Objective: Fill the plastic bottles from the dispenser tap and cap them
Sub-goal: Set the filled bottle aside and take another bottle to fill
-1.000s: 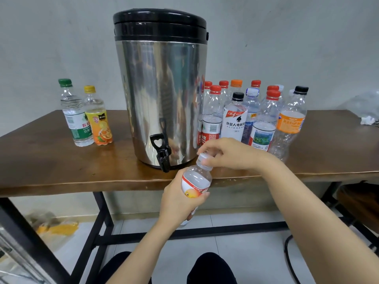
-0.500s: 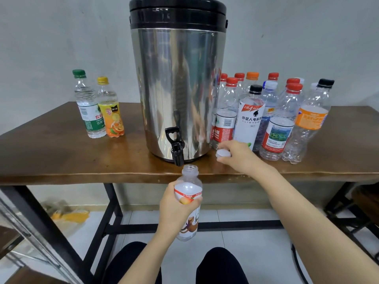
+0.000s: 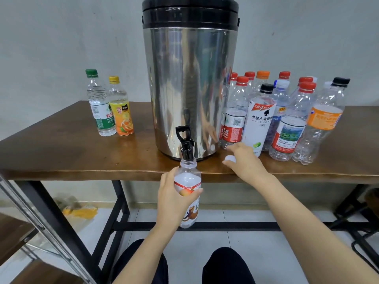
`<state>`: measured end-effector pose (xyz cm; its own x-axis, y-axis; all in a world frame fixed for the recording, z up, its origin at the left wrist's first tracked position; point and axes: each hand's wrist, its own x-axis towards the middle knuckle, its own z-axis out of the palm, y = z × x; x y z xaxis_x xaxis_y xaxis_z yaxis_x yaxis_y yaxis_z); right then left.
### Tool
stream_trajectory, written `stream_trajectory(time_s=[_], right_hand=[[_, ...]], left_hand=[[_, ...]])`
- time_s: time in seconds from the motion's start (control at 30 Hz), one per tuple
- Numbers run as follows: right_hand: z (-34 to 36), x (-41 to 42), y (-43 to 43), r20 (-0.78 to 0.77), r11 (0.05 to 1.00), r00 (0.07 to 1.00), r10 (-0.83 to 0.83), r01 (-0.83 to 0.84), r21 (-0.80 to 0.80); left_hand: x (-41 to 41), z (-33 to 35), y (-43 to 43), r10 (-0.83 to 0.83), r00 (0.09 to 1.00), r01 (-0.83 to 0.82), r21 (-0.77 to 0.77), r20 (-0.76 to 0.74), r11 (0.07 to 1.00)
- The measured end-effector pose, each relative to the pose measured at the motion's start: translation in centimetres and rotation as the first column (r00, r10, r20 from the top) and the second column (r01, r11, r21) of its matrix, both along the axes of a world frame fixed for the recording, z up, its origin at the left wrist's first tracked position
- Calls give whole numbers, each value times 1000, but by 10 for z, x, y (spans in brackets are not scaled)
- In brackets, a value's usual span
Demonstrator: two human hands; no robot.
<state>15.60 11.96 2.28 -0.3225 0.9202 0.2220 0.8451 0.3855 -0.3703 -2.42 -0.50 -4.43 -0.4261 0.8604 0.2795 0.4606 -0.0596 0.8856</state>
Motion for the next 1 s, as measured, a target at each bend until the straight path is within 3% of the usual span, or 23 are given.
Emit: stream_trajectory(time_s=[0.2, 0.3, 0.4, 0.53, 0.7, 1.0], right_hand=[[50, -28, -26, -265, 929, 921, 284, -196, 314], [77, -47, -43, -185, 855, 885, 428, -330, 400], [92, -64, -49, -1, 826, 910, 415, -376, 420], [96, -74, -47, 128, 781, 911, 391, -403, 477], [77, -78, -42, 108, 684, 923, 369, -348, 641], [47, -61, -43, -39, 530, 869, 493, -264, 806]], left_hand=[[-3, 6, 3, -22, 1000, 22, 30, -2, 999], [-5, 8, 2, -40, 999, 40, 28, 22, 999], [-7, 11, -1, -53, 998, 53, 8, 36, 999], [-7, 12, -2, -61, 997, 62, -7, 45, 998], [-5, 12, -2, -39, 998, 39, -4, 42, 999], [-1, 12, -3, -15, 999, 16, -15, 49, 1000]])
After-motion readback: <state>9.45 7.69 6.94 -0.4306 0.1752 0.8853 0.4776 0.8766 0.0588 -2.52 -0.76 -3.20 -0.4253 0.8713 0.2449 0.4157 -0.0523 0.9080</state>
